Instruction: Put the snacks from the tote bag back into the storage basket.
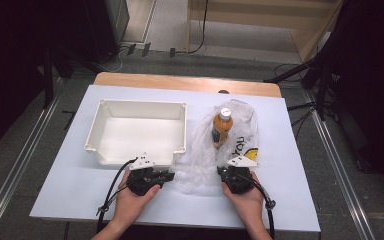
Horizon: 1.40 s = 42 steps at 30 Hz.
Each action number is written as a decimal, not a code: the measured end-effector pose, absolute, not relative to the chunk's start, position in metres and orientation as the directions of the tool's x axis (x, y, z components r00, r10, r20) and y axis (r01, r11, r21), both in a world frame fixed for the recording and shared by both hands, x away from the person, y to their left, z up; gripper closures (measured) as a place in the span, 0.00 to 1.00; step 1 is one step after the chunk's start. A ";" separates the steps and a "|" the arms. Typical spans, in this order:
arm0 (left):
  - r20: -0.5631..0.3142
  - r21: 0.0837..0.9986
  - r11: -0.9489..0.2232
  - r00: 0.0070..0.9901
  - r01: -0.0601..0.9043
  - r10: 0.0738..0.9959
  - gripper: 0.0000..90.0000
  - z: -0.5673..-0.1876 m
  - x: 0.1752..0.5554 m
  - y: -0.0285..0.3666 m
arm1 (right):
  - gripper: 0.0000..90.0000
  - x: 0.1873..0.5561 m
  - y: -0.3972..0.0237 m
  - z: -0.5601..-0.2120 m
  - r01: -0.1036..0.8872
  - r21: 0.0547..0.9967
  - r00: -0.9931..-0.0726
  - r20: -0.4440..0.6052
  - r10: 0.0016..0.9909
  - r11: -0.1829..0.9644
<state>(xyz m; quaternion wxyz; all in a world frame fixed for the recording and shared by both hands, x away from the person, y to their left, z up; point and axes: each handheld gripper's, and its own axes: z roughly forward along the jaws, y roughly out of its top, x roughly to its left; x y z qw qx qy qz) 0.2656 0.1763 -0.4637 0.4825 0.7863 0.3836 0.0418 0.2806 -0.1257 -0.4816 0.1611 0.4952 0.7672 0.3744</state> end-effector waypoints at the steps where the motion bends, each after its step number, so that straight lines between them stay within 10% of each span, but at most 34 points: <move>1: -0.295 0.814 -0.234 0.725 0.532 0.622 0.78 -0.461 0.264 0.177 | 1.00 0.281 -0.127 -0.482 0.638 0.735 -0.459 0.124 0.880 0.229; 7: -0.222 0.897 -0.209 0.806 0.389 0.549 0.41 -0.440 0.252 0.173 | 1.00 0.282 -0.126 -0.482 0.638 0.738 -0.456 0.133 0.880 0.219; 12: -0.125 0.927 -0.211 0.784 0.311 0.608 0.34 -0.430 0.244 0.157 | 1.00 0.281 -0.124 -0.483 0.626 0.749 -0.454 0.122 0.883 0.218; 16: -0.035 0.924 -0.251 0.716 0.290 0.697 0.48 -0.431 0.240 0.138 | 1.00 0.281 -0.123 -0.483 0.616 0.758 -0.452 0.118 0.884 0.214; 24: -0.128 0.820 -0.334 0.717 0.465 0.685 0.99 -0.465 0.269 0.121 | 0.96 0.277 -0.128 -0.481 0.595 0.784 -0.467 0.157 0.870 0.178; 30: -0.176 0.756 -0.359 0.699 0.547 0.694 1.00 -0.475 0.278 0.120 | 0.78 0.267 -0.131 -0.461 0.479 0.871 -0.515 0.175 0.839 0.113; 42: -0.180 0.775 -0.352 0.718 0.525 0.672 0.96 -0.475 0.275 0.121 | 0.85 0.320 -0.083 -0.469 0.546 0.825 -0.509 0.188 0.840 0.146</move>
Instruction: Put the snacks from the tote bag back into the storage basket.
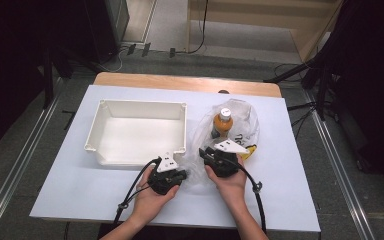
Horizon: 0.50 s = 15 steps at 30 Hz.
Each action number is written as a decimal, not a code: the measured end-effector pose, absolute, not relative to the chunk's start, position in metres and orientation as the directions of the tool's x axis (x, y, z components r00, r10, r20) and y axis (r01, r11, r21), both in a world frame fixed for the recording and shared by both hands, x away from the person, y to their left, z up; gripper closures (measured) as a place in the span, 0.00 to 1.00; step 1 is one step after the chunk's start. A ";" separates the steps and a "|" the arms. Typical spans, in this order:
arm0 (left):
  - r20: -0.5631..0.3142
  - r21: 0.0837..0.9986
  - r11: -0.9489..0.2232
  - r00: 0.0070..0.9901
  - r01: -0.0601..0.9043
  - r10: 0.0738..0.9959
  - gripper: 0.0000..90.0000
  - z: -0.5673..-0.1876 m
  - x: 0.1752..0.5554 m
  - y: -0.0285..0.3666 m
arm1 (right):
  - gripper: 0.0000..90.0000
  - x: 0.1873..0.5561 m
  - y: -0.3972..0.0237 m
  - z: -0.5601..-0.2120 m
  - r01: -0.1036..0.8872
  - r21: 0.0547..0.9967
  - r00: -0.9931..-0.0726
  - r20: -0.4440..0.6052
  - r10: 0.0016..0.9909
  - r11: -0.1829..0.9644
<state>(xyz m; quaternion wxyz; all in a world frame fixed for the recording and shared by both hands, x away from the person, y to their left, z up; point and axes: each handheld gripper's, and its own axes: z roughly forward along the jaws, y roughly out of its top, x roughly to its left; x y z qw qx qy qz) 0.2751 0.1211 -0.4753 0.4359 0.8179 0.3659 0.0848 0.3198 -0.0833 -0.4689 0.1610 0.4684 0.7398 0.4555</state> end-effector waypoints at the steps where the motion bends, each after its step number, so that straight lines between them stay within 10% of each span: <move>1: -0.190 0.787 -0.342 0.730 0.513 0.657 0.94 -0.474 0.274 0.124 | 0.86 0.323 -0.081 -0.474 0.566 0.809 -0.501 0.184 0.846 0.159; 11: -0.096 0.919 -0.246 0.781 0.308 0.617 0.39 -0.460 0.257 0.124 | 0.93 0.327 -0.077 -0.482 0.622 0.750 -0.461 0.119 0.879 0.225; 15: -0.144 0.900 -0.248 0.783 0.358 0.606 0.34 -0.466 0.262 0.114 | 0.93 0.324 -0.073 -0.483 0.599 0.762 -0.460 0.076 0.885 0.246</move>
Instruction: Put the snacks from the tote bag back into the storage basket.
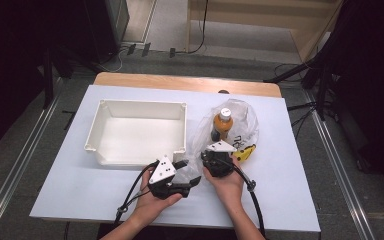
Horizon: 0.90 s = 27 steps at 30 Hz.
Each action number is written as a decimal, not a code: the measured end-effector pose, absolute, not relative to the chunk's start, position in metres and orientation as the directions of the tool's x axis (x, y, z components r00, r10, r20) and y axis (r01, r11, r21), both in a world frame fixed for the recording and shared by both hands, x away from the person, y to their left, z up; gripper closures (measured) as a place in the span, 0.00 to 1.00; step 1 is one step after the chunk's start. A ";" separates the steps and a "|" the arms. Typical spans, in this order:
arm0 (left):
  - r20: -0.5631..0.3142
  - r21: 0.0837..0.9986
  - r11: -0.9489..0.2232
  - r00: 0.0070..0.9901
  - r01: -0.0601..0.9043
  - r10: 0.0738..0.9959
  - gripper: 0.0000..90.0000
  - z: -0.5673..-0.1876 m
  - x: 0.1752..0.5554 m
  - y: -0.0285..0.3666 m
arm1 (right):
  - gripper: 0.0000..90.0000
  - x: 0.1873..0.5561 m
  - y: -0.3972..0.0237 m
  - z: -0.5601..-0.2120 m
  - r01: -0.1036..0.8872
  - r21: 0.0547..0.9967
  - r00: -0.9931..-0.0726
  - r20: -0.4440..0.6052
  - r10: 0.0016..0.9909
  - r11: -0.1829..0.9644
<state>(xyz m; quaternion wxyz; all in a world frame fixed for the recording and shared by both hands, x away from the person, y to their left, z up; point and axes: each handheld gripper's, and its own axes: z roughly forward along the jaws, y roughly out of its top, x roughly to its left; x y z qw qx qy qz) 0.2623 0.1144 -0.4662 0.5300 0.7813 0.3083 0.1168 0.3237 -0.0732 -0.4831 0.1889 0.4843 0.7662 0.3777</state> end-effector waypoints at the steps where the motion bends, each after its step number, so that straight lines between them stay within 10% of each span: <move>1: -0.138 0.888 -0.264 0.768 0.375 0.626 0.38 -0.468 0.264 0.112 | 0.93 0.324 -0.074 -0.483 0.601 0.762 -0.460 0.083 0.884 0.241; 8: -0.198 0.760 -0.354 0.714 0.544 0.672 0.87 -0.476 0.279 0.107 | 0.86 0.325 -0.093 -0.482 0.644 0.754 -0.496 0.282 0.821 0.130; 27: -0.160 0.767 -0.375 0.721 0.521 0.674 0.93 -0.476 0.276 0.105 | 0.57 0.302 -0.137 -0.426 0.340 0.940 -0.481 0.154 0.863 0.022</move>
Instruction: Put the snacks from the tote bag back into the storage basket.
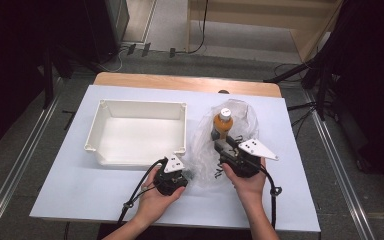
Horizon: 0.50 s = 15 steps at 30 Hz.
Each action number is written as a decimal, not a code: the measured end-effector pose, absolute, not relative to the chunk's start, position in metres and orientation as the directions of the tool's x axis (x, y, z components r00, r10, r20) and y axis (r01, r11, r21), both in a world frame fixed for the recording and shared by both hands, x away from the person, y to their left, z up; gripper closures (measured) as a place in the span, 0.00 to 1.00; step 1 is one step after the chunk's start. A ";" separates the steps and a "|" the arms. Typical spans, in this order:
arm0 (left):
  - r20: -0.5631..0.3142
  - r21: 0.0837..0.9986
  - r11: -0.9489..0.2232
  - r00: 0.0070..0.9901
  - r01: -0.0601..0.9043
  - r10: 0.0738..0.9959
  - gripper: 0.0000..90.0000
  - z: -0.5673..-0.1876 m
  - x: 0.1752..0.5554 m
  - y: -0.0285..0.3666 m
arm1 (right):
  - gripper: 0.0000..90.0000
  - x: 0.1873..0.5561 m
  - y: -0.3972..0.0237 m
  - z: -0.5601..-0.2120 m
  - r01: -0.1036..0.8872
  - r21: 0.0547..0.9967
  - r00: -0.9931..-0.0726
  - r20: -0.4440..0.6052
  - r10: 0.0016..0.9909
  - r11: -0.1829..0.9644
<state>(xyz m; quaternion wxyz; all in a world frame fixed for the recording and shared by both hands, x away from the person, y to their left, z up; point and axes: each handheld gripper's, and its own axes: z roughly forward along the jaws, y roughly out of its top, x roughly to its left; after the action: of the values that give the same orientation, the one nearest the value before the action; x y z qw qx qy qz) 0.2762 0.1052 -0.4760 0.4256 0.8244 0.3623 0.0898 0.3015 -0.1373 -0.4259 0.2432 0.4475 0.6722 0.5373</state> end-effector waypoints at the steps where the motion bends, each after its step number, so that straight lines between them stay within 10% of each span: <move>1: -0.160 0.766 -0.376 0.721 0.522 0.674 0.93 -0.476 0.276 0.105 | 0.56 0.303 -0.139 -0.424 0.341 0.940 -0.474 0.160 0.866 0.013; 15: -0.151 0.769 -0.379 0.723 0.514 0.674 0.93 -0.476 0.275 0.105 | 0.51 0.338 -0.153 -0.385 0.204 0.978 -0.288 0.088 0.954 -0.029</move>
<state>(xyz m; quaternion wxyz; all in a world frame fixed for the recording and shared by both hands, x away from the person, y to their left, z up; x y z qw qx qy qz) 0.2755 0.1050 -0.4758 0.4251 0.8251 0.3601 0.0942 0.3384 -0.1527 -0.3847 0.3524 0.4816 0.6012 0.5315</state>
